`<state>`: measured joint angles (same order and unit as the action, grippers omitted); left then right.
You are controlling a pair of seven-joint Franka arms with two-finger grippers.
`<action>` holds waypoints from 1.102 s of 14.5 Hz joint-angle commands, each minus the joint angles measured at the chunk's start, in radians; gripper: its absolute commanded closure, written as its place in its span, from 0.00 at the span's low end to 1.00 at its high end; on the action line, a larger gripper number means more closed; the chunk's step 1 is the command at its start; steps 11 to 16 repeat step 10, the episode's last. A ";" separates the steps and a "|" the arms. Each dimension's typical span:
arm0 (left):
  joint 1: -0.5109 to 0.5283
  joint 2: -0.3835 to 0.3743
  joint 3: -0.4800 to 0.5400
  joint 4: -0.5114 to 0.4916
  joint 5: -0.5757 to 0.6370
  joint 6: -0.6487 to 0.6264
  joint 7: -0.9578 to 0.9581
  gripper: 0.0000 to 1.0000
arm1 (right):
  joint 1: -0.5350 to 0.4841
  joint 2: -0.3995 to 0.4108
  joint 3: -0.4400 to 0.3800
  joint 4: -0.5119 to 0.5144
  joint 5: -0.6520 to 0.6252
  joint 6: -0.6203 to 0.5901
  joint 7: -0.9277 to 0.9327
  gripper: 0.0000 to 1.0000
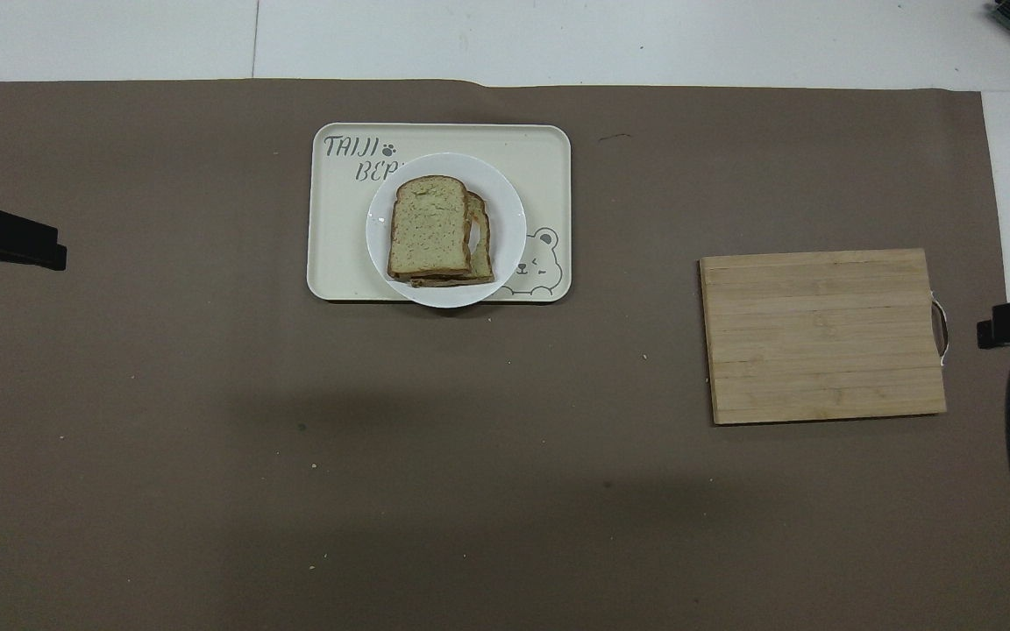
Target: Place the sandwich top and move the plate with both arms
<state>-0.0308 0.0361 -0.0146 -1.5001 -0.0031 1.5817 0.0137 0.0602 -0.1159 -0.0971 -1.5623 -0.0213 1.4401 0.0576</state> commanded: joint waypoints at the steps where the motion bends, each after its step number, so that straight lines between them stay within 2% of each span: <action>1: -0.015 -0.022 0.010 -0.023 0.028 -0.014 0.014 0.00 | -0.005 -0.008 0.001 0.002 0.012 -0.014 -0.019 0.00; 5: -0.001 -0.028 0.012 -0.023 0.031 -0.083 0.015 0.00 | -0.005 -0.008 0.001 0.002 0.012 -0.014 -0.019 0.00; 16: -0.001 -0.027 0.018 -0.017 0.029 -0.086 0.014 0.00 | -0.005 -0.008 0.001 0.002 0.012 -0.014 -0.019 0.00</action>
